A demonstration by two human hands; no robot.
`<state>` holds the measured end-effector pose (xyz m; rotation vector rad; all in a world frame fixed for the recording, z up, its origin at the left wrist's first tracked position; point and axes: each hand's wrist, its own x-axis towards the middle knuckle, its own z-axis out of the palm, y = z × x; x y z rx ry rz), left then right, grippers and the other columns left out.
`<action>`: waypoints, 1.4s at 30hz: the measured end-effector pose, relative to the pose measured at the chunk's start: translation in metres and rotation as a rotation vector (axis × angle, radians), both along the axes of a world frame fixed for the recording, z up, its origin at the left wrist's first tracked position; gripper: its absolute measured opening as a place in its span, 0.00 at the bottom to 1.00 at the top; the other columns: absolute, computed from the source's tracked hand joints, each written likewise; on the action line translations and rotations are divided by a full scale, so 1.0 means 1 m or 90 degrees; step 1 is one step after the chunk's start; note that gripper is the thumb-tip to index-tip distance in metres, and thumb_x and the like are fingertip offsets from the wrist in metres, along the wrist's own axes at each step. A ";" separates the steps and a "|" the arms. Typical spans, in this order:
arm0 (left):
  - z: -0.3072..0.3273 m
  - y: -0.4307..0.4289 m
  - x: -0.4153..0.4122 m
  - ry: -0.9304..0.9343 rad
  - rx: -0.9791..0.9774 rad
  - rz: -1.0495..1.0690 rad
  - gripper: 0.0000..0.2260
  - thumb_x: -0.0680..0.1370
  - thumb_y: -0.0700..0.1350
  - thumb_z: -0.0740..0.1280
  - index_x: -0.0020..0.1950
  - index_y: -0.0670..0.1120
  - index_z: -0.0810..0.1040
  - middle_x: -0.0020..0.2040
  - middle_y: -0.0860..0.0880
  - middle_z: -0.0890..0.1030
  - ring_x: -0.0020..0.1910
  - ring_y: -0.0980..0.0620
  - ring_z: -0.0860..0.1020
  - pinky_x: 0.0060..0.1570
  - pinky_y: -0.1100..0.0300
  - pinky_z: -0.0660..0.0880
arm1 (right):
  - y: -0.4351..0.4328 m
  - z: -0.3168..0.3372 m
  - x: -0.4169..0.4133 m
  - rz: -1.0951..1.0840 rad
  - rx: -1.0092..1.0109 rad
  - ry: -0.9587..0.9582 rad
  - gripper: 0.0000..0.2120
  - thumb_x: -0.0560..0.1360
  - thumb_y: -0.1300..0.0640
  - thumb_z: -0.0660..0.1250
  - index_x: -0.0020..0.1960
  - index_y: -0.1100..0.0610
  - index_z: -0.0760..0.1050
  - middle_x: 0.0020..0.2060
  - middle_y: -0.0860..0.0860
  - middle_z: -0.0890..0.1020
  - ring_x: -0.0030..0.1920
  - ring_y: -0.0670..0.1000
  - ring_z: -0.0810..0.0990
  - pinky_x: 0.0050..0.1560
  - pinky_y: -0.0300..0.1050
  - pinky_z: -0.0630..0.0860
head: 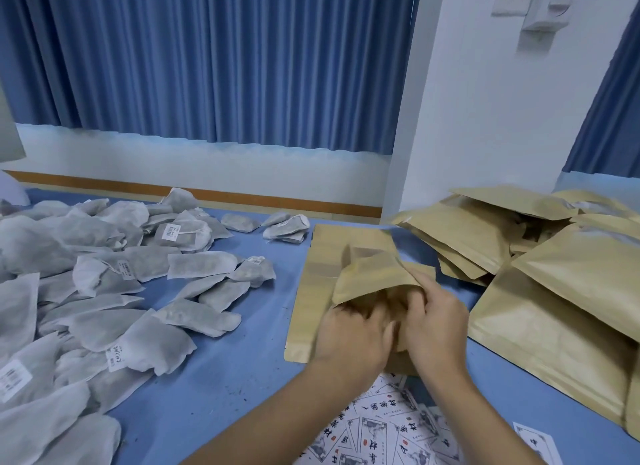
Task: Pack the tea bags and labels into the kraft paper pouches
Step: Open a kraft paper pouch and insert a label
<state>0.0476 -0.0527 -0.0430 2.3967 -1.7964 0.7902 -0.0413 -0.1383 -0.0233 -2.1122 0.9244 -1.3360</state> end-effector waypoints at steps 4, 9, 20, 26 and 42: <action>-0.008 0.004 0.018 0.011 0.023 0.032 0.21 0.85 0.57 0.44 0.74 0.54 0.65 0.66 0.50 0.75 0.64 0.46 0.73 0.64 0.50 0.63 | 0.004 -0.008 0.001 -0.002 -0.047 0.023 0.25 0.77 0.65 0.62 0.63 0.38 0.79 0.36 0.45 0.81 0.38 0.52 0.77 0.41 0.49 0.74; -0.026 0.022 0.044 0.161 0.041 -0.013 0.18 0.83 0.61 0.49 0.66 0.60 0.72 0.62 0.54 0.79 0.61 0.48 0.76 0.58 0.52 0.70 | 0.014 -0.040 0.010 0.167 -0.048 0.102 0.25 0.77 0.69 0.62 0.68 0.47 0.77 0.58 0.43 0.82 0.57 0.46 0.79 0.58 0.45 0.75; -0.040 0.034 0.048 0.120 -0.042 -0.097 0.20 0.85 0.55 0.47 0.70 0.50 0.70 0.74 0.48 0.68 0.74 0.50 0.64 0.74 0.55 0.54 | 0.007 -0.015 0.044 0.102 0.159 0.062 0.19 0.83 0.53 0.57 0.72 0.45 0.73 0.67 0.43 0.77 0.68 0.49 0.73 0.60 0.40 0.65; -0.040 0.033 0.049 0.174 -0.056 -0.129 0.18 0.85 0.53 0.47 0.64 0.50 0.74 0.66 0.53 0.74 0.64 0.51 0.72 0.69 0.57 0.60 | -0.004 -0.014 0.042 0.113 0.235 -0.084 0.19 0.81 0.61 0.60 0.58 0.38 0.81 0.48 0.35 0.83 0.47 0.38 0.79 0.46 0.35 0.71; -0.036 0.044 0.011 0.457 0.041 -0.272 0.23 0.71 0.66 0.71 0.58 0.53 0.79 0.57 0.58 0.76 0.58 0.56 0.70 0.64 0.53 0.67 | -0.014 -0.038 0.025 0.176 0.180 0.029 0.14 0.81 0.57 0.66 0.59 0.40 0.83 0.44 0.28 0.83 0.42 0.31 0.78 0.40 0.23 0.70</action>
